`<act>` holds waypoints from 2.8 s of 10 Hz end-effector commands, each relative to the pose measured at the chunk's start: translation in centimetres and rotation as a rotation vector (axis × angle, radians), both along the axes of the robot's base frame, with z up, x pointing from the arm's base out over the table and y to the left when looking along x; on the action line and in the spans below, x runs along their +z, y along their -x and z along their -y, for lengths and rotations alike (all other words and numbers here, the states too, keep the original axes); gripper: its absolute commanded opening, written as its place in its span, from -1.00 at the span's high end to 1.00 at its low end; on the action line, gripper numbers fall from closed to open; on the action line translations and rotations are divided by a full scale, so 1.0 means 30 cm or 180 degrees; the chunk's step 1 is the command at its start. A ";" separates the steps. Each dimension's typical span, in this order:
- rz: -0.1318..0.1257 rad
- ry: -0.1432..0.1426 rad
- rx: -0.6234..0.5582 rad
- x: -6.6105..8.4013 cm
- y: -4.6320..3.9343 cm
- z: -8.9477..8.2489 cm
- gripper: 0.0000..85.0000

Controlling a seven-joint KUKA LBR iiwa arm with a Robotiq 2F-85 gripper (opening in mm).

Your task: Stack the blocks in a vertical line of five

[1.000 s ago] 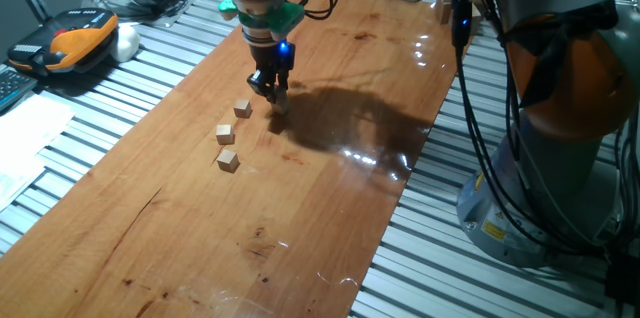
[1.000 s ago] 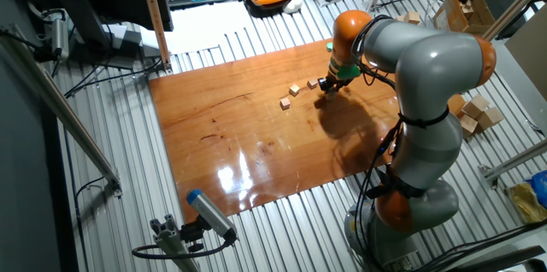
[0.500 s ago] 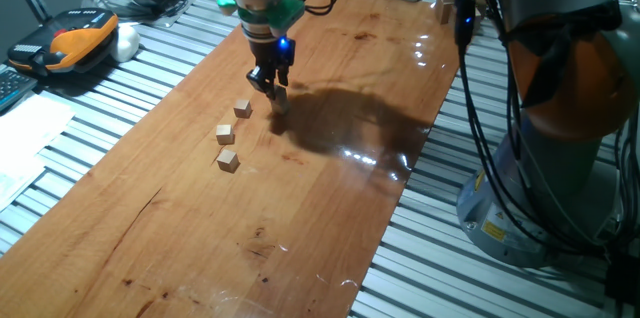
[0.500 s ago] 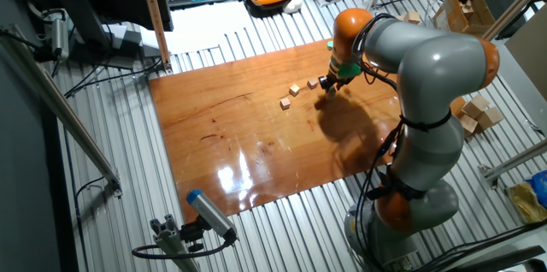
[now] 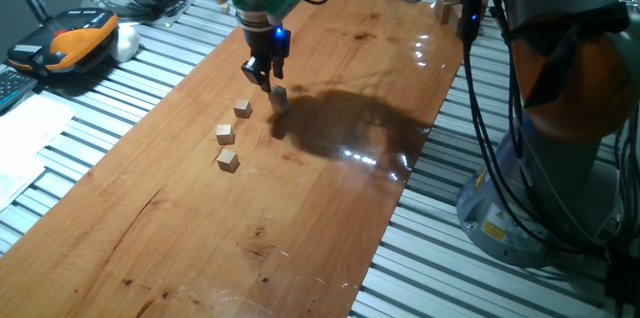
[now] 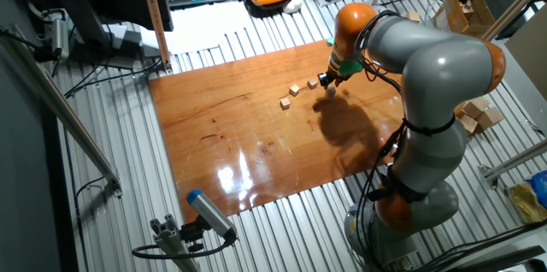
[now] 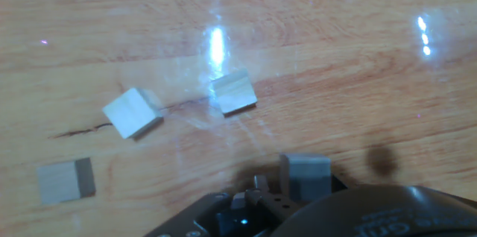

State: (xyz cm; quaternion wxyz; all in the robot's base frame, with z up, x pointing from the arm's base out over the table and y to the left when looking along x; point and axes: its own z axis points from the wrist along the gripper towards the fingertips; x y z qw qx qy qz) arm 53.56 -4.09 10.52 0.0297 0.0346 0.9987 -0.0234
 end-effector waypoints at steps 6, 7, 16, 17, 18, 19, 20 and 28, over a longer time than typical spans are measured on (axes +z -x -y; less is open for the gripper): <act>-0.0078 0.0030 0.0158 0.021 -0.040 -0.042 0.20; -0.0098 0.0034 0.0158 0.031 -0.051 -0.053 0.20; -0.0116 -0.0154 0.0312 0.021 -0.047 -0.106 0.60; -0.0116 -0.0150 0.0307 0.026 -0.039 -0.116 0.60; -0.0140 -0.0160 0.0312 0.033 -0.034 -0.119 1.00; -0.0142 -0.0126 0.0315 0.041 -0.031 -0.119 1.00; -0.0142 -0.0116 0.0315 0.044 -0.029 -0.119 1.00; -0.0122 -0.0075 0.0382 0.064 -0.012 -0.126 1.00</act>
